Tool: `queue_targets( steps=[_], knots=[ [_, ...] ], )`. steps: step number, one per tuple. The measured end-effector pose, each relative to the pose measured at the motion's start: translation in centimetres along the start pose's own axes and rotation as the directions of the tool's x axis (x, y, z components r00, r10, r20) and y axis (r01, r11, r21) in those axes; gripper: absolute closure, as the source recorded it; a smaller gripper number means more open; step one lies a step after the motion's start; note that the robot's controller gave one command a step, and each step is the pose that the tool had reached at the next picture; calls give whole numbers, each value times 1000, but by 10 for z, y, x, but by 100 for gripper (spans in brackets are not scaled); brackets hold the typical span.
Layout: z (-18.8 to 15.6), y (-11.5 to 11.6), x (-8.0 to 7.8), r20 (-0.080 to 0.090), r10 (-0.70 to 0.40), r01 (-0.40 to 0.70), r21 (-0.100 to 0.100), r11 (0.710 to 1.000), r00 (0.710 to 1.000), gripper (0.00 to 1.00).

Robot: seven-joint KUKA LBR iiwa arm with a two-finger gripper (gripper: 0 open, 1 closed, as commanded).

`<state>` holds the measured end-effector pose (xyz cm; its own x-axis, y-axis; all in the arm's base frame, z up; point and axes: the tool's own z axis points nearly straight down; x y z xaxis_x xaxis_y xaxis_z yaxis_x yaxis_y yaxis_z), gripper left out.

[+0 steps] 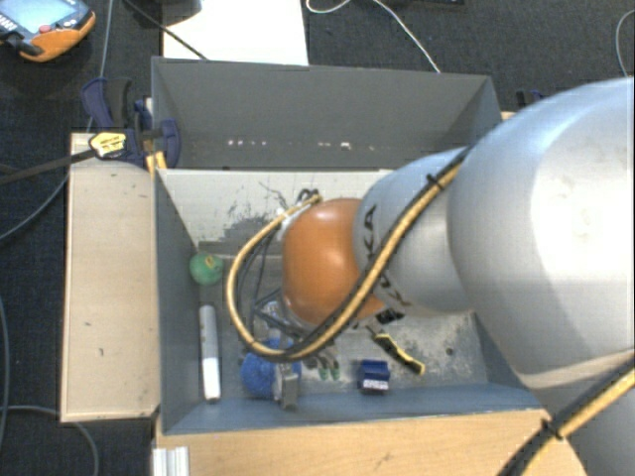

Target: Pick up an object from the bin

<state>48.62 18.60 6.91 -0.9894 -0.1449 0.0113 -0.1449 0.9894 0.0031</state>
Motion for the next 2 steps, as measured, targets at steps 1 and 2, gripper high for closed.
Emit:
queue_targets(
  steps=[1,2],
  knots=[
    [-4,-4,-4,10,11,-11,1,1000,1000,100],
    [-74,14,-2,18,-4,4,-2,1000,1000,100]
  ],
)
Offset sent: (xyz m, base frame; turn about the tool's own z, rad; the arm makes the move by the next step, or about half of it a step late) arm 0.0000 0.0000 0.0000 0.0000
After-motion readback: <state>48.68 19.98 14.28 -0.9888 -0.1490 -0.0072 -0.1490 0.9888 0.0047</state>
